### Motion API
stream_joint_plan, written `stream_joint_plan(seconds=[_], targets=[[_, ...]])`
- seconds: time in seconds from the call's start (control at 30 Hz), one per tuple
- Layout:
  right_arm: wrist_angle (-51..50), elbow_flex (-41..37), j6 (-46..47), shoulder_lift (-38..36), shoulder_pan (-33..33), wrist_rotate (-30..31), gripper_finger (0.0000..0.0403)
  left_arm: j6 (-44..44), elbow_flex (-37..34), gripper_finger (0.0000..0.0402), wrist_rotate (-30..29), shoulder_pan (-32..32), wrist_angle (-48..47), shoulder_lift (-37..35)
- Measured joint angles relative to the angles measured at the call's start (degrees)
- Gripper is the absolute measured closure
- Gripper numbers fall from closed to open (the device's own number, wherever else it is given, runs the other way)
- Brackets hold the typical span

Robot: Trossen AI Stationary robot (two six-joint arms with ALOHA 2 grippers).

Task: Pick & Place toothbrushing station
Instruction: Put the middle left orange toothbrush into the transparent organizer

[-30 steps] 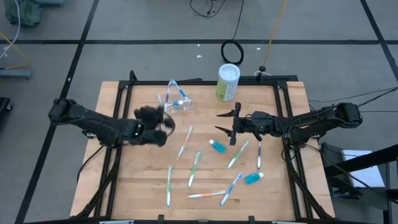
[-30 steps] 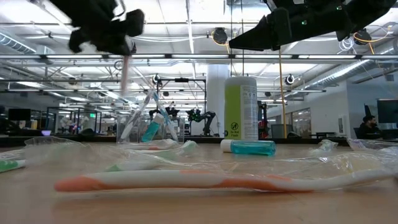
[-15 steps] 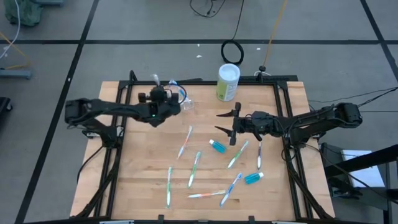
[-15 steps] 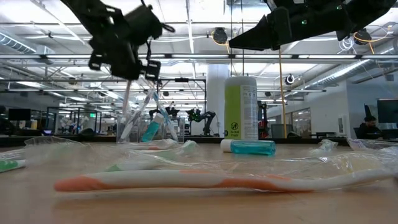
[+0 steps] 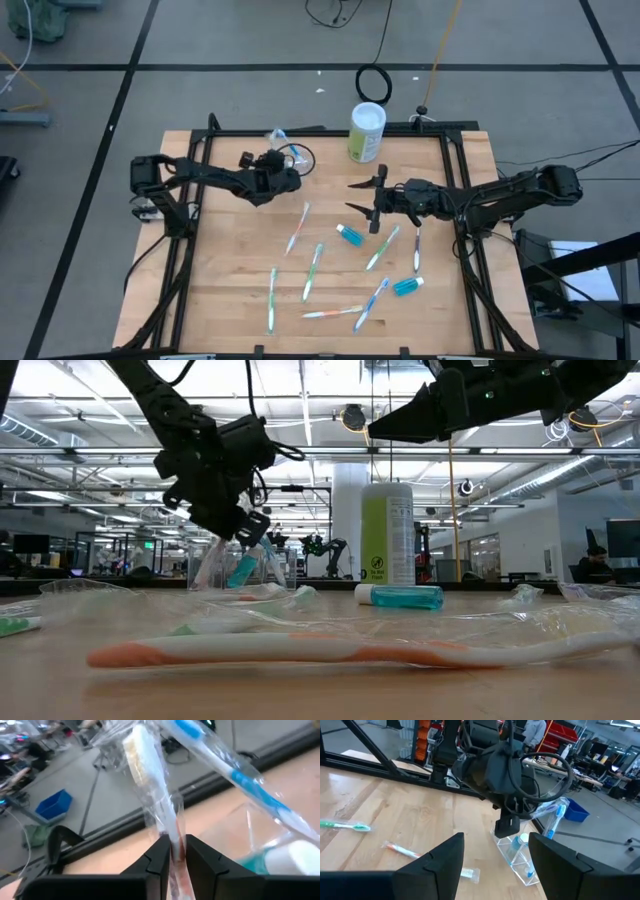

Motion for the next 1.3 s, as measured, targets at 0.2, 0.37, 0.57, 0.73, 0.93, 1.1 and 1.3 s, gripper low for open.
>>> stream_joint_plan(seconds=[0.2, 0.37, 0.57, 0.73, 0.93, 1.1, 1.3], targets=[[-0.4, 0.0, 1.05, 0.0, 0.0, 0.0, 0.0188, 0.92, 0.0, 0.0335, 1.28, 1.28, -0.08, 0.0], [-0.36, 0.0, 1.8, 0.0, 0.0, 0.0, 0.0188, 5.74, 0.8, 0.0335, 4.64, 1.86, -0.23, -0.04], [-0.36, 0.0, 1.73, 0.0, 0.0, 0.0, 0.0188, 12.52, 4.57, 0.0335, 6.48, 1.24, -0.28, 0.01], [-0.65, 0.0, 1.69, 0.0, 0.0, 0.0, 0.0188, 13.78, 5.99, 0.0334, 6.59, 0.98, -0.4, 0.0], [-1.01, 0.0, 1.67, 0.0, 0.0, 0.0, 0.0188, 13.98, 6.01, 0.0334, 8.34, 4.12, -3.05, -0.02], [-1.02, 0.0, 1.67, 0.0, 0.0, 0.0, 0.0188, 13.84, 6.03, 0.0334, 13.94, 6.96, -3.38, -0.02], [-1.04, 0.0, 1.67, 0.0, 0.0, 0.0, 0.0188, 13.85, 6.03, 0.0334, 15.88, 7.96, -4.03, -0.02]])
